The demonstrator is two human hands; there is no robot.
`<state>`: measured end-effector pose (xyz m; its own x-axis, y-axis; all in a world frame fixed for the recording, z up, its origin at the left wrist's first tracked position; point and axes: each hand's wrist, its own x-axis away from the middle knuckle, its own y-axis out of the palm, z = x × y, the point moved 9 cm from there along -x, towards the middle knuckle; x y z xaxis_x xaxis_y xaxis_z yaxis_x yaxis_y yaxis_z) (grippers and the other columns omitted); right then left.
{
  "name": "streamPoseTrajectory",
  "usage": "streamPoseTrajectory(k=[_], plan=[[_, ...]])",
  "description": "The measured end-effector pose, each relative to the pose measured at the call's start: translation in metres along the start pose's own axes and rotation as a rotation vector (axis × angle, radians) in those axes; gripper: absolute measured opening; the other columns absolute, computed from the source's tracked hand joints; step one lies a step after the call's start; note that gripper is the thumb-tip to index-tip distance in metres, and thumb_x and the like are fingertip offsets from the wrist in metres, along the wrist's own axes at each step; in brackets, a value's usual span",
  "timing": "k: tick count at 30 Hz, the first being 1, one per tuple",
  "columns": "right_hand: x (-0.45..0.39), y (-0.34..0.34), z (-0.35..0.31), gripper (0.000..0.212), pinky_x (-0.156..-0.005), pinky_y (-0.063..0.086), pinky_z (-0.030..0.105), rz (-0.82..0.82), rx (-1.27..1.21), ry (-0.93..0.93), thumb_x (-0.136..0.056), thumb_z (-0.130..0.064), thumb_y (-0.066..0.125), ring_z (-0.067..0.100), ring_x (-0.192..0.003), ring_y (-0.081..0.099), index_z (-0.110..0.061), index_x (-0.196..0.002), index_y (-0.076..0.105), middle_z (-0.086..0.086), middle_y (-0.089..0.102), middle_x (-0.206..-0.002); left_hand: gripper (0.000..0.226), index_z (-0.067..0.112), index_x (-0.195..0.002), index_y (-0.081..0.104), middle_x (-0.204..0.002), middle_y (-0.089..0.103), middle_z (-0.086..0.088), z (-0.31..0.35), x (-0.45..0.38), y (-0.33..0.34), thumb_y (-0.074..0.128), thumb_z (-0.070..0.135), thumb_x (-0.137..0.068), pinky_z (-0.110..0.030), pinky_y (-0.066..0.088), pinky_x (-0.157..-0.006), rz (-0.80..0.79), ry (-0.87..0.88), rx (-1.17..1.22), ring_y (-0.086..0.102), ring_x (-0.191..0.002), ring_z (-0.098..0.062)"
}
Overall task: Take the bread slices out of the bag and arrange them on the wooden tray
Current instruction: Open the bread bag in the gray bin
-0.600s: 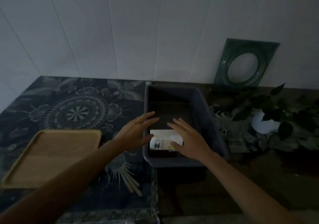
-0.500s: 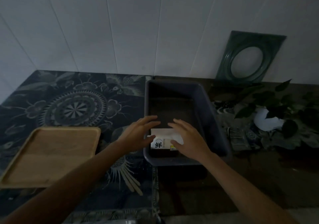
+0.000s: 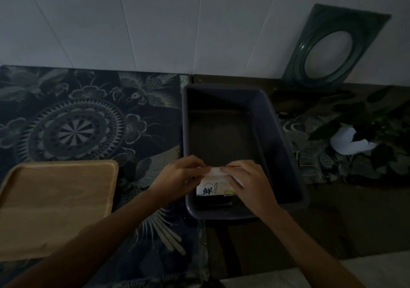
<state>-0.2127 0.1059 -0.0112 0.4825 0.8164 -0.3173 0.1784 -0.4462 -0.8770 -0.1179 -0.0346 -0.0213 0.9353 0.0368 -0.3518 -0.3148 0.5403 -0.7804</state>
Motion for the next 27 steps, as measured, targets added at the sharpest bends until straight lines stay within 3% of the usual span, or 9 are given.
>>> streamPoseTrajectory(k=[3, 6, 11, 17, 21, 24, 27], plan=[[-0.001, 0.001, 0.003, 0.028, -0.085, 0.045, 0.031, -0.012, -0.005, -0.001, -0.084, -0.007, 0.083, 0.018, -0.101, 0.062, -0.018, -0.11, 0.08, -0.004, 0.073, -0.104, 0.023, 0.013, -0.112, 0.079, -0.101, 0.073, -0.005, 0.0, -0.002, -0.003, 0.073, 0.013, -0.089, -0.041, 0.059, -0.063, -0.019, -0.013, 0.041, 0.071, -0.08, -0.021], [-0.003, 0.002, 0.006, 0.022, -0.079, 0.051, 0.037, -0.031, -0.025, 0.006, -0.087, -0.011, 0.082, 0.019, -0.098, 0.062, -0.018, -0.108, 0.081, -0.005, 0.074, -0.097, 0.021, 0.009, -0.109, 0.079, -0.093, 0.073, -0.007, 0.001, -0.005, -0.005, 0.074, 0.009, -0.088, -0.042, 0.059, -0.063, -0.01, -0.024, 0.049, 0.07, -0.079, -0.023], [-0.011, 0.004, 0.012, 0.017, -0.08, 0.054, 0.041, -0.107, -0.117, 0.03, -0.094, -0.018, 0.074, 0.019, -0.099, 0.057, -0.019, -0.11, 0.081, -0.002, 0.071, -0.093, 0.032, 0.016, -0.115, 0.075, -0.095, 0.071, -0.002, 0.008, -0.012, -0.002, 0.076, 0.013, -0.083, -0.036, 0.058, -0.059, -0.007, -0.025, -0.053, 0.069, -0.08, -0.02], [-0.015, 0.004, 0.019, 0.021, -0.086, 0.053, 0.039, -0.184, -0.136, 0.042, -0.097, -0.029, 0.068, 0.014, -0.104, 0.054, -0.023, -0.116, 0.077, -0.006, 0.069, -0.098, 0.023, 0.015, -0.111, 0.074, -0.097, 0.069, -0.001, 0.018, -0.016, -0.002, 0.073, 0.016, -0.088, -0.036, 0.057, -0.058, 0.052, 0.022, -0.09, 0.067, -0.078, -0.017], [-0.011, 0.0, 0.017, 0.036, -0.088, 0.052, 0.036, -0.197, -0.133, 0.026, -0.091, -0.042, 0.071, 0.012, -0.106, 0.052, -0.026, -0.123, 0.071, -0.008, 0.066, -0.104, 0.021, 0.015, -0.11, 0.075, -0.101, 0.071, 0.0, 0.021, -0.01, -0.006, 0.071, 0.023, -0.091, -0.033, 0.057, -0.058, 0.06, 0.038, -0.069, 0.069, -0.08, -0.014], [-0.009, -0.004, 0.013, 0.038, -0.086, 0.052, 0.038, -0.17, -0.078, -0.025, -0.086, -0.034, 0.079, 0.018, -0.106, 0.057, -0.023, -0.121, 0.072, -0.006, 0.067, -0.106, 0.021, 0.015, -0.109, 0.076, -0.102, 0.073, 0.0, 0.018, -0.011, -0.011, 0.071, 0.024, -0.091, -0.034, 0.058, -0.064, 0.063, -0.004, -0.027, 0.071, -0.083, -0.015], [-0.012, -0.01, 0.009, 0.024, -0.082, 0.053, 0.04, -0.124, -0.047, -0.075, -0.094, -0.022, 0.072, 0.018, -0.102, 0.06, -0.02, -0.117, 0.075, -0.005, 0.069, -0.103, 0.015, 0.012, -0.1, 0.08, -0.096, 0.075, 0.0, 0.015, -0.015, -0.017, 0.073, 0.021, -0.09, -0.034, 0.059, -0.07, 0.09, -0.065, 0.067, 0.072, -0.084, -0.013]])
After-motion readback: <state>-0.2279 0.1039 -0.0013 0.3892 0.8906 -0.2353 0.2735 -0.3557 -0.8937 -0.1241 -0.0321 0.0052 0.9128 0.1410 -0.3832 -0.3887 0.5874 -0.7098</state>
